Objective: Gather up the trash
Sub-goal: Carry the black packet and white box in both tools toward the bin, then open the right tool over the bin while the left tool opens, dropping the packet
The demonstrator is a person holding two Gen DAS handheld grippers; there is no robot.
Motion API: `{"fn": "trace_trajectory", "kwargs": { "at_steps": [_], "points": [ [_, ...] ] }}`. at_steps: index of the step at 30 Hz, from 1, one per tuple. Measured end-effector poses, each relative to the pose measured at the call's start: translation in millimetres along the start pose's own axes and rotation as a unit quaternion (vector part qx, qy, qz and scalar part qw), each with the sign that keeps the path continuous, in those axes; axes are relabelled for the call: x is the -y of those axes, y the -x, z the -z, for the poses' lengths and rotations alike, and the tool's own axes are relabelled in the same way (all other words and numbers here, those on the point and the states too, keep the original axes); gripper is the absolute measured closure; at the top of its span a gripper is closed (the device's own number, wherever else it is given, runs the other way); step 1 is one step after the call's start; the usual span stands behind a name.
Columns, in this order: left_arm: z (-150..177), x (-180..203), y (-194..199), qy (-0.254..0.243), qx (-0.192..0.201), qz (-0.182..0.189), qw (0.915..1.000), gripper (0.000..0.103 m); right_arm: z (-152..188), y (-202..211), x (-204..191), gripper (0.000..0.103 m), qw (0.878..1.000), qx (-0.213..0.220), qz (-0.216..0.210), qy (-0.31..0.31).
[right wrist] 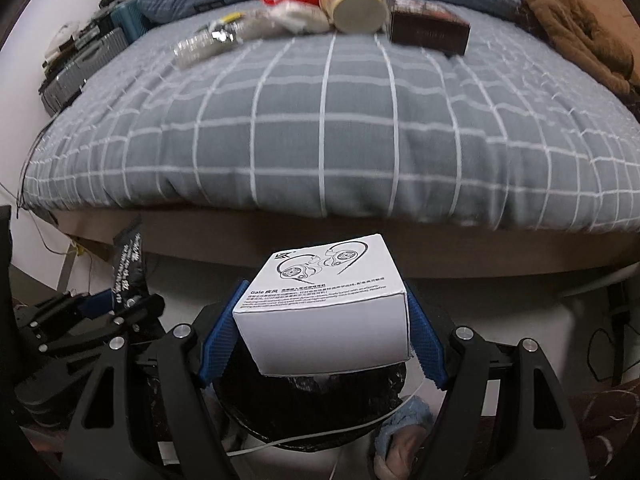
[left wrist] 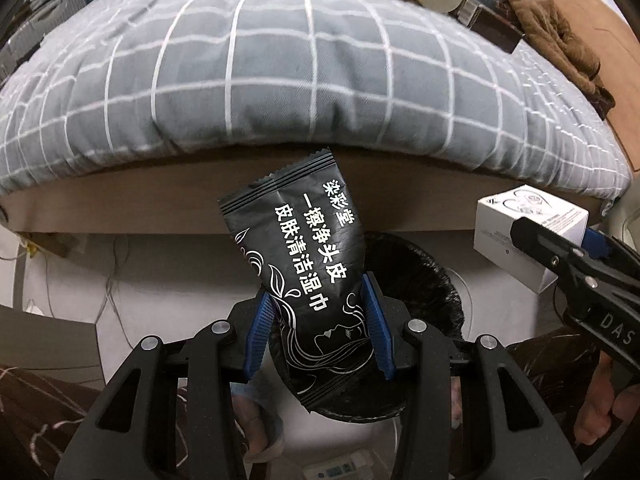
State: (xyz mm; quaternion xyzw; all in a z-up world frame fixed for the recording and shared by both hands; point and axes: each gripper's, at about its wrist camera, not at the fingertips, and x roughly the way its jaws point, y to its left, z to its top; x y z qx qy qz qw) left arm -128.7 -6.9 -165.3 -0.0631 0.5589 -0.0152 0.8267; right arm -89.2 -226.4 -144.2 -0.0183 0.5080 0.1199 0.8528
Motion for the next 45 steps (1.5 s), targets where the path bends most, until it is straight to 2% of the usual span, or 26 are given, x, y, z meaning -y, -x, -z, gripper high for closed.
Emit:
{"fn": "trace_trajectory", "kwargs": {
  "at_steps": [10, 25, 26, 27, 29, 36, 45],
  "points": [
    [1, -6, -19, 0.0, -0.02, -0.003, 0.9998, 0.06, 6, -29, -10, 0.031, 0.999, -0.035, -0.005, 0.011],
    [10, -31, -24, 0.018, -0.024, -0.018, 0.9994, 0.06, 7, -44, -46, 0.03, 0.997, -0.061, -0.026, 0.036],
    [10, -30, -24, 0.017, -0.024, -0.018, 0.9994, 0.06, 8, -44, -48, 0.029, 0.997, -0.061, -0.02, 0.038],
    [10, -29, -25, 0.016, -0.025, -0.017, 0.9994, 0.06, 9, -45, -48, 0.023, 0.997, -0.059, -0.017, 0.039],
    [10, -28, -28, 0.014, -0.026, -0.015, 0.9995, 0.06, 10, -45, -46, 0.016, 0.998, -0.054, -0.01, 0.038],
    [8, -4, -38, -0.004, -0.034, -0.003, 0.9994, 0.06, 13, -46, -25, 0.01, 0.998, -0.047, 0.013, 0.027],
    [2, 41, -48, -0.034, -0.042, 0.016, 0.9984, 0.06, 19, -34, 30, 0.009, 0.998, -0.044, 0.041, -0.001]
  ]
}}
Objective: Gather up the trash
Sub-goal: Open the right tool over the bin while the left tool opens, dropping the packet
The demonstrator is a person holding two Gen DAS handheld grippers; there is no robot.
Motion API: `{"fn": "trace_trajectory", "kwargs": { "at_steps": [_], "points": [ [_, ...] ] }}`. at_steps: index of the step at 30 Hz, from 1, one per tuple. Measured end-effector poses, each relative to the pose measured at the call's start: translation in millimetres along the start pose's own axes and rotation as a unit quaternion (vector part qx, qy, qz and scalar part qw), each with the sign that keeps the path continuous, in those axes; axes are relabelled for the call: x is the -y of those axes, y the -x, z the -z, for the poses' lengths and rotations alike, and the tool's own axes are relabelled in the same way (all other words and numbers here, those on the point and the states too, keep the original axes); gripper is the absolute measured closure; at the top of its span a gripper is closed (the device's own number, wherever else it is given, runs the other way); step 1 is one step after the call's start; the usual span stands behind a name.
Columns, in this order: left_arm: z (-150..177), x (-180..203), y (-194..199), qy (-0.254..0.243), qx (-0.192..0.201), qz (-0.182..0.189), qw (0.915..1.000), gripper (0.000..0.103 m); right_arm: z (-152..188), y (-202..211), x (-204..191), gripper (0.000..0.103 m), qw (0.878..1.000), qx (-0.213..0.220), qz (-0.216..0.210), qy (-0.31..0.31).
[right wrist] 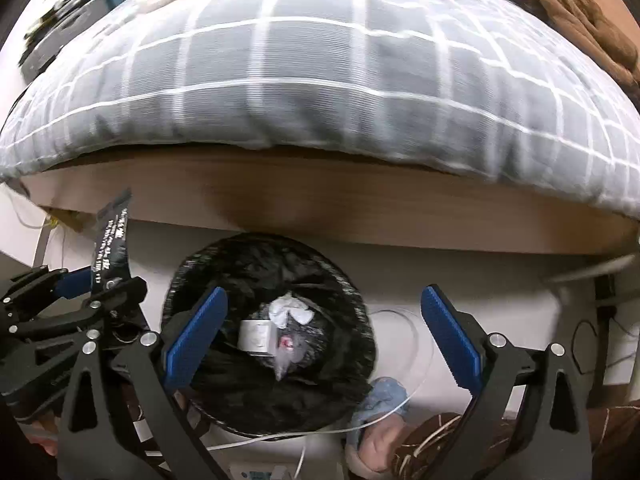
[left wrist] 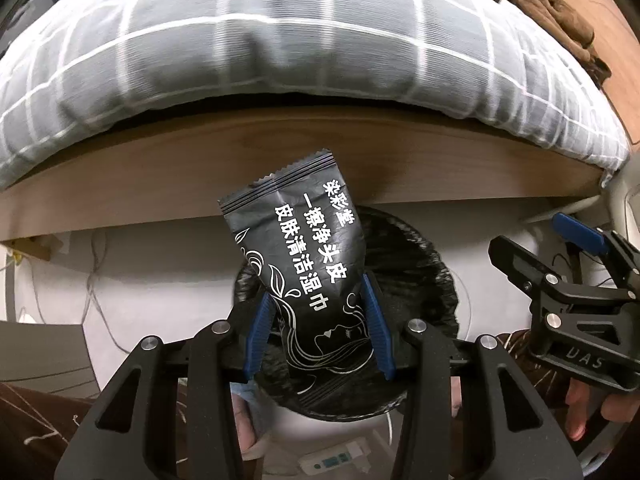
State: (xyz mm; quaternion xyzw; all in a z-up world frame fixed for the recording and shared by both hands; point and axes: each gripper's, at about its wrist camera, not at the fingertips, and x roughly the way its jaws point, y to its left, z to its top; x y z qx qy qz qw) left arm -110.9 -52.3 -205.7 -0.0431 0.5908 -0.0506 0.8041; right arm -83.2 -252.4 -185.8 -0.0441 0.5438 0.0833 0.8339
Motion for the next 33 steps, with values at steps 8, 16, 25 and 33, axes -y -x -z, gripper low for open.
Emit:
{"fn": "trace_trajectory", "kwargs": {
  "at_steps": [8, 16, 25, 33],
  "points": [
    [-3, 33, -7, -0.028, -0.005, 0.007, 0.9996, 0.061, 6, 8, 33, 0.009, 0.999, 0.006, 0.011, -0.03],
    [-4, 40, -10, -0.036, -0.002, 0.004, 0.9993, 0.056, 8, 11, 38, 0.009, 0.999, 0.012, 0.013, -0.035],
    [1, 33, -8, -0.04, 0.007, -0.012, 0.9991, 0.035, 4, 11, 31, 0.009, 0.999, 0.015, 0.015, -0.024],
    [-5, 26, 16, -0.032, 0.044, -0.031, 0.998, 0.015, -9, 31, 28, 0.009, 0.998, 0.052, 0.014, -0.016]
  ]
}}
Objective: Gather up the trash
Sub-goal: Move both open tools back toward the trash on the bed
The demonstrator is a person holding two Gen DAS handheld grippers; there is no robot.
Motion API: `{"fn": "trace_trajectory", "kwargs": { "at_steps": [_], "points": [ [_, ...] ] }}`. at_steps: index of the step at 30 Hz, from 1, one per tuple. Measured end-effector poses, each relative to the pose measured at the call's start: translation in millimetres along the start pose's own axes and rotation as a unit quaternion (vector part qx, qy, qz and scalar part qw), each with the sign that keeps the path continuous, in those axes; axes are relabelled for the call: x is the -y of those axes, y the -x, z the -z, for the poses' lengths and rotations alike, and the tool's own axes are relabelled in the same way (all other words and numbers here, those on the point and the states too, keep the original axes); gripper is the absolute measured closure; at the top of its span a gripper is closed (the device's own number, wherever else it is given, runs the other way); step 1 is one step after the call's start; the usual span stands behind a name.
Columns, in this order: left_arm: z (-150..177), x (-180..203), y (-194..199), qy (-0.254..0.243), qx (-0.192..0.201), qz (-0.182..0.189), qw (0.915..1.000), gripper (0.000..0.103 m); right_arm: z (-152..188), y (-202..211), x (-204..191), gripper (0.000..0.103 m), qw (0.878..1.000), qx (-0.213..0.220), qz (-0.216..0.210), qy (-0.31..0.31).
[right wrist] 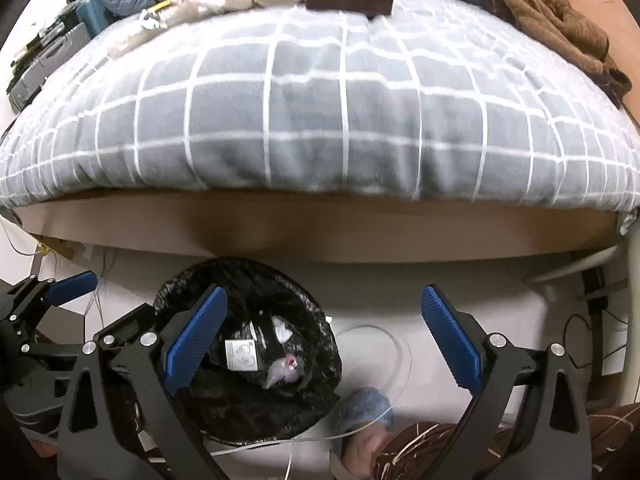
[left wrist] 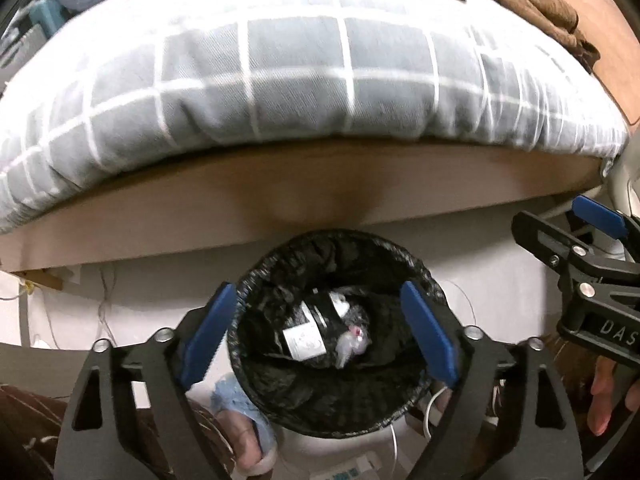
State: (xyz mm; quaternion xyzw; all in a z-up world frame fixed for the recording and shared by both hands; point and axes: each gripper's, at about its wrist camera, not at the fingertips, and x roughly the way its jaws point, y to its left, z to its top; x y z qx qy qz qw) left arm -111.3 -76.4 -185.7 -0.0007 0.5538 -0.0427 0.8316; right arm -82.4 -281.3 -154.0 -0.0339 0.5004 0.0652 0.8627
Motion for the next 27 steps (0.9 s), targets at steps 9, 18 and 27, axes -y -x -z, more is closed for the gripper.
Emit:
{"fn": "trace_trajectory", "kwargs": {
  "at_steps": [9, 18, 27],
  "points": [
    [-25, -17, 33, 0.032, 0.052, -0.011, 0.9981, 0.006, -26, 35, 4, 0.009, 0.998, 0.062, -0.003, -0.004],
    [-60, -32, 71, 0.056, 0.104, -0.009, 0.993, 0.006, -58, 67, 4, 0.009, 0.994, 0.113, -0.004, -0.004],
    [-110, -48, 95, 0.051, 0.148, -0.022, 0.9875, 0.006, -97, 78, -3, 0.009, 0.99, 0.141, -0.01, 0.011]
  ]
}}
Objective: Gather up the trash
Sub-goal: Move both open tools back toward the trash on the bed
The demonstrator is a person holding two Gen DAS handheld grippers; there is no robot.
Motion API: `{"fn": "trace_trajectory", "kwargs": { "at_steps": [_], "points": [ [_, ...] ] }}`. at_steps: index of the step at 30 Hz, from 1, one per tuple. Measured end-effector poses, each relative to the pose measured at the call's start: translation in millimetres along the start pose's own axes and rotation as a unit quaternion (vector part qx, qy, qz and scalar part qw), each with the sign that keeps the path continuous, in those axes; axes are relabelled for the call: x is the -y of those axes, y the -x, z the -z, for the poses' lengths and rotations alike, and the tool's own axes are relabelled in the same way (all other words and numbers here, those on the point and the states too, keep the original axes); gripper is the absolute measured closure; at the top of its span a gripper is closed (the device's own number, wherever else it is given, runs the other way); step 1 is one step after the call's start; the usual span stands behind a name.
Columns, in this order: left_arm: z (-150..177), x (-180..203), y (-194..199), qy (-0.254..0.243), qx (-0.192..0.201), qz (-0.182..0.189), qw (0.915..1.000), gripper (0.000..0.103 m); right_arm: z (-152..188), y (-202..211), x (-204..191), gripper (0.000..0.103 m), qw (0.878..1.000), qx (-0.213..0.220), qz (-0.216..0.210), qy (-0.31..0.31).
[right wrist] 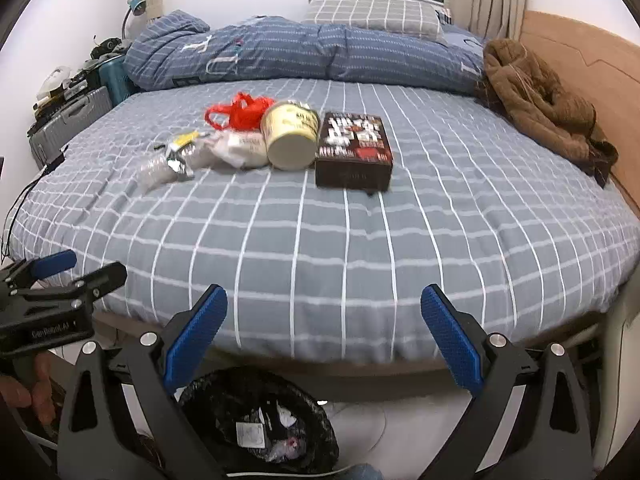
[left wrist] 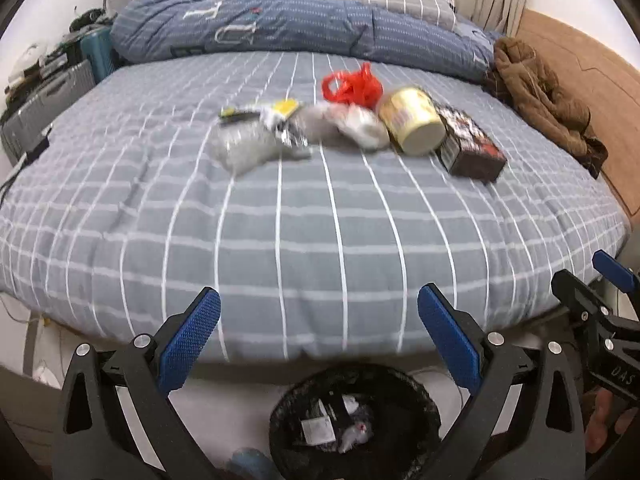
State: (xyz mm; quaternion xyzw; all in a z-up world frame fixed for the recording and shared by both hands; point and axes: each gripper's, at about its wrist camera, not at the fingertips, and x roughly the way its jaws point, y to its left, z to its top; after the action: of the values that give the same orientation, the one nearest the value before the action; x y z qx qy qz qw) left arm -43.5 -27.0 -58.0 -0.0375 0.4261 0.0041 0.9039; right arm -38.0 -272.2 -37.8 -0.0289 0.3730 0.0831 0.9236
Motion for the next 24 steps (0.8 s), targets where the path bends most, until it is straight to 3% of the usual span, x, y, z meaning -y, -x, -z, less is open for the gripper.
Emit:
{"fn": "trace_trajectory", "kwargs": {
  "at_steps": [12, 24],
  "points": [
    [-69, -43, -28, 0.04, 0.023, -0.017, 0.9988, 0.006, -54, -32, -15, 0.01, 1.0, 0.008, -0.028, 0.009],
    [-128, -71, -80, 0.031, 0.025, -0.033, 0.9987, 0.006, -97, -87, -25, 0.01, 0.999, -0.001, -0.04, 0.027]
  ]
}}
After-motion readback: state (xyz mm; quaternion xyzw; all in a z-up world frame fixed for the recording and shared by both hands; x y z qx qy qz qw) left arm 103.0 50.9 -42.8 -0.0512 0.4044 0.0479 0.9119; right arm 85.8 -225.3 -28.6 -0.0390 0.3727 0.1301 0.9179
